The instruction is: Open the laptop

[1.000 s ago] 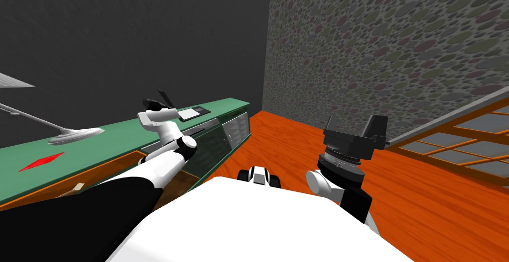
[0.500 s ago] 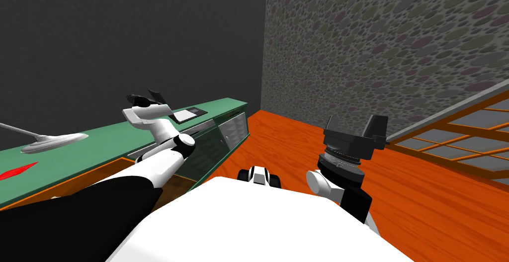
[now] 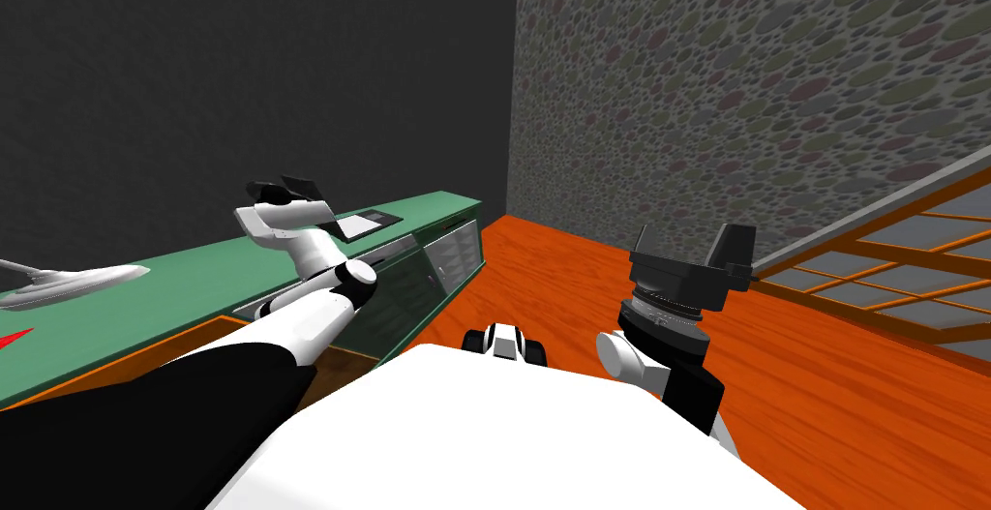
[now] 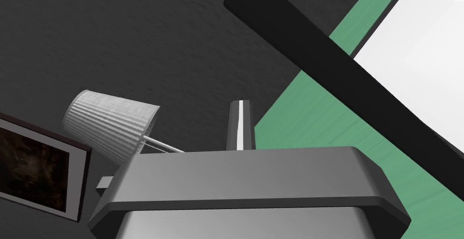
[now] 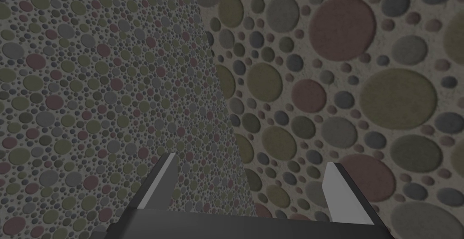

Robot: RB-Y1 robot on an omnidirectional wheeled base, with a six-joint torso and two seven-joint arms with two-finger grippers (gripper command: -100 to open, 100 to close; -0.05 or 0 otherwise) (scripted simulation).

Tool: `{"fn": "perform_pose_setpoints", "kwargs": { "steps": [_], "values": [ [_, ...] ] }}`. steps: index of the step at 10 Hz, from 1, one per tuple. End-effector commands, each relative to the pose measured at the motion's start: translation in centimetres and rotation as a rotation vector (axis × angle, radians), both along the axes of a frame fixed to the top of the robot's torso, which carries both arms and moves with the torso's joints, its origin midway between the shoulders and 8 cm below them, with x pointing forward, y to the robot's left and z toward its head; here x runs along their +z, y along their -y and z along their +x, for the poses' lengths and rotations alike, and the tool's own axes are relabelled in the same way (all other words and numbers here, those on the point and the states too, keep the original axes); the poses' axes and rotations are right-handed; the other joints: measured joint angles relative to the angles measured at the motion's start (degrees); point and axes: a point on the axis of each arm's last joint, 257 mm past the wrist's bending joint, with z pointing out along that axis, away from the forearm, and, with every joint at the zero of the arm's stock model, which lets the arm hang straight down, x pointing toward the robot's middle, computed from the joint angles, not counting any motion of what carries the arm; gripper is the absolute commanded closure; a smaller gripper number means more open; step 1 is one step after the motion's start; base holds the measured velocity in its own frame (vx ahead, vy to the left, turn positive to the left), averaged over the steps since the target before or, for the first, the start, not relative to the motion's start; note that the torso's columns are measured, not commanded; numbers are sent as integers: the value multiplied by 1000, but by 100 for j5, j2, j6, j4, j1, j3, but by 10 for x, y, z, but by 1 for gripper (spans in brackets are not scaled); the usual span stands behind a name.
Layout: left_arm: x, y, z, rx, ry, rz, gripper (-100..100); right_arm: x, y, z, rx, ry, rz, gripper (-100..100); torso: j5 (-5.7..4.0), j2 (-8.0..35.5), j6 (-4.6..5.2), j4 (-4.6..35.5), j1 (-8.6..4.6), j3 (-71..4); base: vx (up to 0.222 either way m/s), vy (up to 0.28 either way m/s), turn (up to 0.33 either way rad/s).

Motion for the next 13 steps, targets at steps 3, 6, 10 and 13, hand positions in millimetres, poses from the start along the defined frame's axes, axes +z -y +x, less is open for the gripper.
{"fn": "perform_pose_setpoints", "kwargs": {
  "steps": [3,6,10,13],
  "values": [
    [3,1,8,14,-194,64,100,0,0,0,0,0,0,0,7,7,-2,2,19,4,54,-25,-34],
    [13,-2,0,30,-167,38,-100,0,0,0,0,0,0,0,8,11,2,2,23,6,27,-16,-35],
    [28,-6,-17,47,-34,-49,-100,0,0,0,0,0,0,0,21,-40,29,-24,21,-26,9,-29,-70],
    [33,-8,-24,54,17,-81,-100,0,0,0,0,0,0,0,0,-12,18,-6,4,-9,17,-16,-62]
  ]
}}
